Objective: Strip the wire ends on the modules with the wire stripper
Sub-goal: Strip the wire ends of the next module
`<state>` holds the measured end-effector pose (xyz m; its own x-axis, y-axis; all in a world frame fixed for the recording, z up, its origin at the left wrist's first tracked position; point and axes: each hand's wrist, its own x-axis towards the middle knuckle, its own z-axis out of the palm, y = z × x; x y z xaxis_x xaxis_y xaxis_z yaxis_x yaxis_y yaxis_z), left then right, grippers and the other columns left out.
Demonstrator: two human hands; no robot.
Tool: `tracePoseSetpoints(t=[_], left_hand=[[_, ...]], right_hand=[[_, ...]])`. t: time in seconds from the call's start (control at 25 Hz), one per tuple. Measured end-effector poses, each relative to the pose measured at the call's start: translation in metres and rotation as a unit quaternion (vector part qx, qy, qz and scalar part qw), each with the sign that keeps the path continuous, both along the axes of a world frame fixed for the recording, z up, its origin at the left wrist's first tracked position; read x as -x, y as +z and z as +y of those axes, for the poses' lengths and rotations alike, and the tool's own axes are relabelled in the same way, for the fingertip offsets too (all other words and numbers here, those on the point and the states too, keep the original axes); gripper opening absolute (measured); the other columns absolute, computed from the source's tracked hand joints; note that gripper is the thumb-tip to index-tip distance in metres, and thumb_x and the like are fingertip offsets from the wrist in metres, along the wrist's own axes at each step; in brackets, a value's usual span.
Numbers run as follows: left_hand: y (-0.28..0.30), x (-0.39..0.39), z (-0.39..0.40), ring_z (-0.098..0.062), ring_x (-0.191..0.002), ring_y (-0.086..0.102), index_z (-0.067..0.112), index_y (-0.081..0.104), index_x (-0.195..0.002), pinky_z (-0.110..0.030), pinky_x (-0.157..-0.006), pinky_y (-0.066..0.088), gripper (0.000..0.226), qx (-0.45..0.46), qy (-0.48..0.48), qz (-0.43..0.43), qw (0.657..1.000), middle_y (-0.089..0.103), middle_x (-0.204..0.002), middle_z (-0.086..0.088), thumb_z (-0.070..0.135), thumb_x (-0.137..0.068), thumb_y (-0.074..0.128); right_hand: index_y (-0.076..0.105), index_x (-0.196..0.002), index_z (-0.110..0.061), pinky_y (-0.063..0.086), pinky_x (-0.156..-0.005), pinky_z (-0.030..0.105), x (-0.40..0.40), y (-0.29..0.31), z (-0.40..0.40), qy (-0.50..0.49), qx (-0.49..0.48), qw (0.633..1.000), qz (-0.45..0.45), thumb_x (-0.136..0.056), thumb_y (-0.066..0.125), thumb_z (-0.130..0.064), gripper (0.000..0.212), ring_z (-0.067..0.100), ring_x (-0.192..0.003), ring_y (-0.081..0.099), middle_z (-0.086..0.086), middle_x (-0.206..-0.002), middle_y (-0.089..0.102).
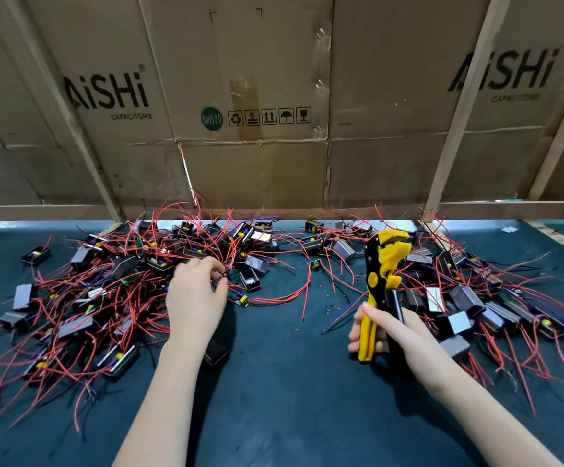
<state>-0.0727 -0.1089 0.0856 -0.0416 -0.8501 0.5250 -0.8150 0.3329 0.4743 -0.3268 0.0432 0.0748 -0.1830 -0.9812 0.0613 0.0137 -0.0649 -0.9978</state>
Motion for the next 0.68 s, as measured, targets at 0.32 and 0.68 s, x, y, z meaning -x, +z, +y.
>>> tracePoseSetpoints(t=[0.32,0.68], left_hand=[[-0.0065,0.0056,-0.0002,-0.018,-0.102,0.050,0.027,0.071,-0.096,-0.035,-0.086,0.046,0.014,-0.128,-0.126,-0.121,0.976,0.060,-0.095,0.006,0.022,-0.083,0.074],[-0.0001,-0.0010,-0.0059,-0.009,-0.070,0.058,0.015,0.074,-0.094,-0.024,-0.074,0.040,0.007,-0.047,-0.052,0.152,0.986,0.066,-0.089,-0.002,0.018,-0.088,0.070]], right_hand=[[0.062,-0.097,0.005,0.056,-0.068,0.038,0.0024,-0.0012,-0.0022,-0.005,-0.016,1.000,0.006,-0.066,0.065,-0.048,0.061,0.039,-0.076,0.070,0.021,-0.081,0.070],[0.061,-0.101,0.004,0.057,-0.069,0.040,0.0055,-0.0051,-0.0040,-0.001,-0.020,1.000,0.007,-0.067,0.067,-0.049,0.063,0.039,-0.078,0.071,0.019,-0.082,0.071]])
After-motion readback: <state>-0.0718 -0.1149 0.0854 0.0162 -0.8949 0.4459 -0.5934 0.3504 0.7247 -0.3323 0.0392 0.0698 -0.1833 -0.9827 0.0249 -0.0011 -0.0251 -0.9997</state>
